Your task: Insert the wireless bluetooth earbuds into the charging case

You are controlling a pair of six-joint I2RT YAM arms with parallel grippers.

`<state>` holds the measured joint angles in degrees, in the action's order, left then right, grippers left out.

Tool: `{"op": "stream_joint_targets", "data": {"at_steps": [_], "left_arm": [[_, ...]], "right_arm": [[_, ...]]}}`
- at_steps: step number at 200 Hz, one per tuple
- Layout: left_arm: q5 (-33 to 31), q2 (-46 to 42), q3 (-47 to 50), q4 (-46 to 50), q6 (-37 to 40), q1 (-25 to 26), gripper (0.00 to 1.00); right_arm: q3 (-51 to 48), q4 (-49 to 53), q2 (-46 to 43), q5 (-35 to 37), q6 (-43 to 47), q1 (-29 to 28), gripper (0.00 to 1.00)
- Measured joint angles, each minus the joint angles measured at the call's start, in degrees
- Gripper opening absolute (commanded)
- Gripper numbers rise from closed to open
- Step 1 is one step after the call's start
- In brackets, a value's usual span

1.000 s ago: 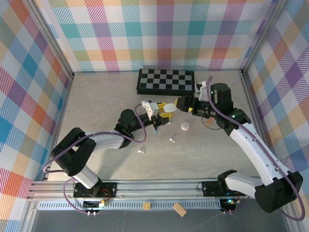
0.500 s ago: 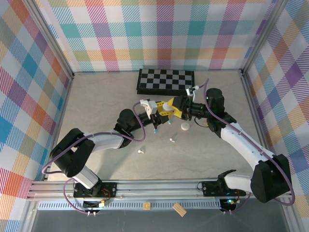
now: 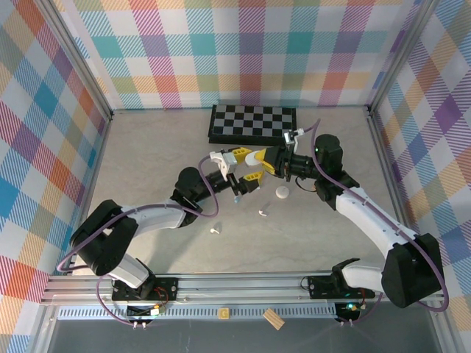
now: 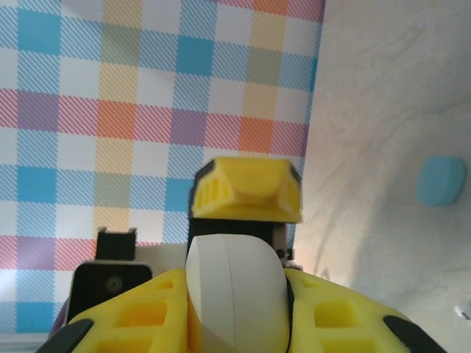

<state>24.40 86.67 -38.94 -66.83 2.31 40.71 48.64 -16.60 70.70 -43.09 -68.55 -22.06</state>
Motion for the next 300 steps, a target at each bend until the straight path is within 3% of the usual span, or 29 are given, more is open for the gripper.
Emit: {"op": "stream_joint_targets", "data": {"at_steps": [12,40,89,141,168,219,269,300], "left_arm": [[-1.4,-2.3,1.3,2.5,1.4,0.1,1.00],[-5.5,-8.3,3.5,10.2,4.8,0.1,1.00],[-20.3,-18.4,7.3,28.8,5.7,0.0,1.00],[-38.1,-20.7,6.9,48.1,-1.1,-1.1,1.00],[-45.4,-18.3,1.0,64.4,-7.4,-5.4,1.00],[-45.0,-11.4,-7.5,84.0,-12.9,-14.2,1.00],[-40.9,-1.9,-13.8,95.6,-13.4,-15.4,1.00],[-39.1,1.6,-16.9,97.7,-12.3,-15.4,0.94]], "right_arm": [[0.3,2.8,0.1,1.8,2.4,0.3,0.19],[2.5,8.8,3.3,6.6,9.1,1.2,0.22],[8.9,16.3,17.1,16.3,21.6,1.4,0.21],[16.8,18.8,34.5,22.6,26.5,1.5,0.21],[20.5,19.5,40.5,24.3,27.8,1.9,0.22],[25.7,22.0,45.5,26.2,30.3,2.3,0.30],[28.1,27.3,45.7,29.7,33.4,3.0,0.62],[28.0,31.9,42.6,32.7,36.0,3.3,0.72]]}}
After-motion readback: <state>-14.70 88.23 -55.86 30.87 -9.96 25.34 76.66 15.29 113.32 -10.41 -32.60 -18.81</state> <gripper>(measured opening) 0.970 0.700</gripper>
